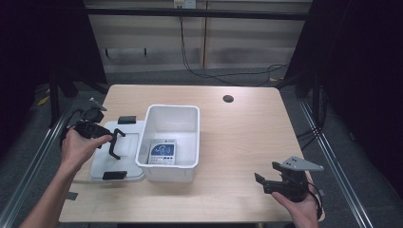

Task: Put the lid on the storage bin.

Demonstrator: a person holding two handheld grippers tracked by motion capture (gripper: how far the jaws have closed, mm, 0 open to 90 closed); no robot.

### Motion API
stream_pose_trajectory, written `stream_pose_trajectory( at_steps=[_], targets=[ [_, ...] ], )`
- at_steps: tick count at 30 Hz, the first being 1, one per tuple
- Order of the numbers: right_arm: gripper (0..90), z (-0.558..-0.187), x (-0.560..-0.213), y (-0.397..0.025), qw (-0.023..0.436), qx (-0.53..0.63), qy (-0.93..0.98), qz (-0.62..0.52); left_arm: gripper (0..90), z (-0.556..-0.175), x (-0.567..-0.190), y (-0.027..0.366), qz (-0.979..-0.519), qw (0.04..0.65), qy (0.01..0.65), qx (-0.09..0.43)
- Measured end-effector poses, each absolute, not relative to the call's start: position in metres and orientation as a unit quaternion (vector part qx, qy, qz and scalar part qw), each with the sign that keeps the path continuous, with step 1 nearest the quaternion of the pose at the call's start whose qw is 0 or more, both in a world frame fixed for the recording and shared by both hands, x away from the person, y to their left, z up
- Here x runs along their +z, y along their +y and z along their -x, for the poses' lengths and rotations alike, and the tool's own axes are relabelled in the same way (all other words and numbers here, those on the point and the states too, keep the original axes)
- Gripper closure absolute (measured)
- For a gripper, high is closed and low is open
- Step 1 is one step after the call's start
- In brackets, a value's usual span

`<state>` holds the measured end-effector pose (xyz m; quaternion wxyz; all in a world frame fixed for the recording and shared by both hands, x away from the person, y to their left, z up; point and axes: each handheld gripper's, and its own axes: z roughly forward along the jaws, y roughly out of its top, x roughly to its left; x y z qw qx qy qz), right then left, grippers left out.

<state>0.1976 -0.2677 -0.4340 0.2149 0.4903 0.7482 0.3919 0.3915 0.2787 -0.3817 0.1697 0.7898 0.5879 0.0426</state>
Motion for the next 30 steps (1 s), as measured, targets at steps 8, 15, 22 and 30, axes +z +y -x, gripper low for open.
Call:
stream_pose_trajectory(
  at_steps=[8,15,22,30],
  targets=[
    [22.2,-0.197,-0.434,-0.269,0.214,0.399,0.741,-0.496,60.2,-0.404,-0.39,0.278,-0.783,0.148,0.604,0.028],
    [22.0,-0.197,-0.434,-0.268,0.21,0.395,0.741,-0.5,63.8,-0.415,-0.399,0.276,-0.779,0.12,0.615,0.019],
    [21.6,-0.198,-0.435,-0.269,0.209,0.394,0.743,-0.5,66.4,-0.42,-0.408,0.271,-0.769,0.096,0.632,0.02],
    [21.4,-0.199,-0.436,-0.27,0.201,0.393,0.744,-0.501,70.7,-0.428,-0.414,0.269,-0.757,0.085,0.648,0.009]
  ],
)
